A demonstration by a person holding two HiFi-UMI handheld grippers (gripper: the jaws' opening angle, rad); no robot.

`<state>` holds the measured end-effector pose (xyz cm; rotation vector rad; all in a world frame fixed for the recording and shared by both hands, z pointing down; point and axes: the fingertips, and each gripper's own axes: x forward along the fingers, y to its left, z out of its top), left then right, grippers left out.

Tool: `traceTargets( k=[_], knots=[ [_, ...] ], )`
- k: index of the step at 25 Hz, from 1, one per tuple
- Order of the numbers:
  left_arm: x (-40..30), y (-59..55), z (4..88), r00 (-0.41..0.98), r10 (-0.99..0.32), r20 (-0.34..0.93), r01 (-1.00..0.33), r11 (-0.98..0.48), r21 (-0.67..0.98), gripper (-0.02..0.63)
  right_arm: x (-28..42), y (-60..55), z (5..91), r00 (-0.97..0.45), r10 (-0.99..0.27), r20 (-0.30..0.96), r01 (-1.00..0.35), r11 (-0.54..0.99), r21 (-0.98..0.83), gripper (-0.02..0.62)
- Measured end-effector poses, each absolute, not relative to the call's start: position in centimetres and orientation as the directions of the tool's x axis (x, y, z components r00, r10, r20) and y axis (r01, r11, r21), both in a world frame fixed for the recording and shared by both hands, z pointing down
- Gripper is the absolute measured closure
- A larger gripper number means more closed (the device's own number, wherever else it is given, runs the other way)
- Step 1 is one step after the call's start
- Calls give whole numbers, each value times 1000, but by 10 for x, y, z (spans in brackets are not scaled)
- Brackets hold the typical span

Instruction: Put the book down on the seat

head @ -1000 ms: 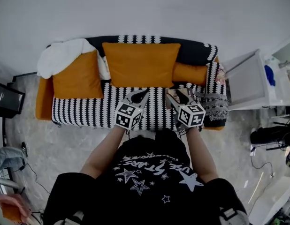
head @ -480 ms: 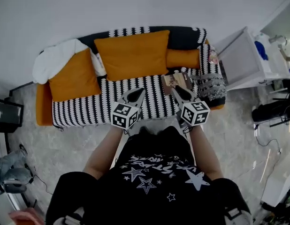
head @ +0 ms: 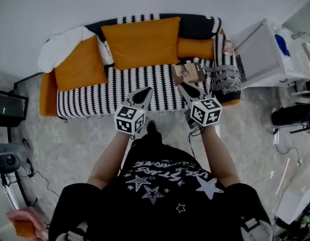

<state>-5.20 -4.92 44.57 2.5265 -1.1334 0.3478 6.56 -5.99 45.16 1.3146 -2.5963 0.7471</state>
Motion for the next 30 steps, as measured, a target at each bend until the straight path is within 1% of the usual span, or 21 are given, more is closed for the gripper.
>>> traceTargets(
  k=[7,13,20,27,30],
  knots=[
    [-41,6,442,625,-696,353,-778,-596,201,597,69,0,450,-643,-700,311,-758,525,-387,534],
    [-29,56,437,625,-700,345,-776,-604,181,597,83,47,436,-655,-715,245,-739,538,-404,545],
    [-21,102,434,627,-703,335,-773,-613,159,597,90,91,435,-650,-719,247,-747,546,-380,565],
    [-31,124,423,607,-733,306,-790,-596,141,597,76,122,437,-676,-695,247,-728,575,-374,571],
    [-40,132,427,607,-731,313,-791,-594,147,597,66,129,441,-678,-684,269,-730,586,-352,571]
  ],
)
